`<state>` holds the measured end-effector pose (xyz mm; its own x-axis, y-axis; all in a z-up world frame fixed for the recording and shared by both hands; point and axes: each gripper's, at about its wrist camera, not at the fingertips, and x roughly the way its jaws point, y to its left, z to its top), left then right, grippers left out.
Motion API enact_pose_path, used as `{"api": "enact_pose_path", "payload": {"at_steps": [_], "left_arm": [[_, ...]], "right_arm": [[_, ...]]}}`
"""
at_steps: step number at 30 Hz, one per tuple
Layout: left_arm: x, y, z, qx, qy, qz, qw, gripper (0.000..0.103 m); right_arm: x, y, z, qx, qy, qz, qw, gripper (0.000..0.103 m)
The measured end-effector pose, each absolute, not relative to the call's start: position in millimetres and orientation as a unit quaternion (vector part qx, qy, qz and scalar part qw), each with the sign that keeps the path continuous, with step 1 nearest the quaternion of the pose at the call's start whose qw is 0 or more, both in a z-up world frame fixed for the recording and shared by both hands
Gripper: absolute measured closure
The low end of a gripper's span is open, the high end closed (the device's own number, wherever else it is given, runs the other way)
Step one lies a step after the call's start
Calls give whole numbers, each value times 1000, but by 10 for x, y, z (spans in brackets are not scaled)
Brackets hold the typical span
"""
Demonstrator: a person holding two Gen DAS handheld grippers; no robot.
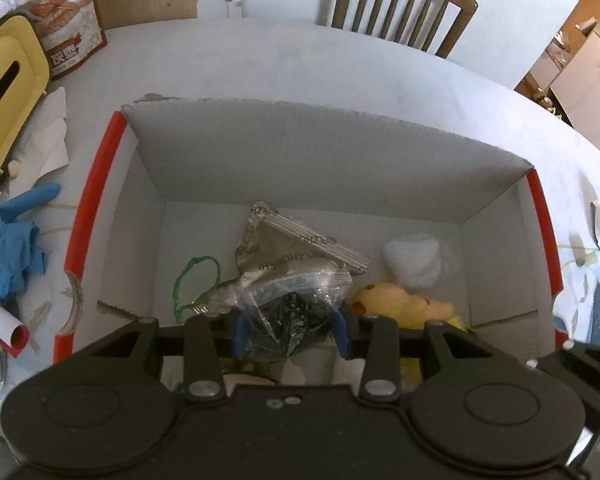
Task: Organize objects
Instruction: 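Carry the clear bag with the left gripper while the right gripper carries the yellow box over the box, then open the left gripper to drop the clear bag while the right gripper drops the yellow box into the box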
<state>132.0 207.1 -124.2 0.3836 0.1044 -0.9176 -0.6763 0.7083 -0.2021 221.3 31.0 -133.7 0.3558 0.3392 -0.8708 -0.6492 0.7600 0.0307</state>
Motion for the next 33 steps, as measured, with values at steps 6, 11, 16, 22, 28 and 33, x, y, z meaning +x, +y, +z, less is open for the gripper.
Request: {"api": "enact_pose_path", "payload": {"at_steps": [6,11,16,22,28,33], "left_arm": [[1280,2080,-1350,-296,501,241,777,62],[1234,2080,-1417,-303,500,236,776,60],[1230,2086,-1449,-305,503,233,774,54],[1213,2014,-1421,-295,498,232,782,35],[1187,1968,-1320,-295,487,228,790,28],[1118,1918,-1169,-284,478,231,799,21]], "right_arm": [[2227,415,-1480,-166,496,309,794,73],[2293,400,-1559,-148,512,302,790,73],[2285,431,-1524,-138,510,306,791,72],[2212,431,-1427,-142,486,312,804,42],[2154,375,-1338,-133,481,307,810,41],[2103,241,-1213,-116,470,306,819,37]]}}
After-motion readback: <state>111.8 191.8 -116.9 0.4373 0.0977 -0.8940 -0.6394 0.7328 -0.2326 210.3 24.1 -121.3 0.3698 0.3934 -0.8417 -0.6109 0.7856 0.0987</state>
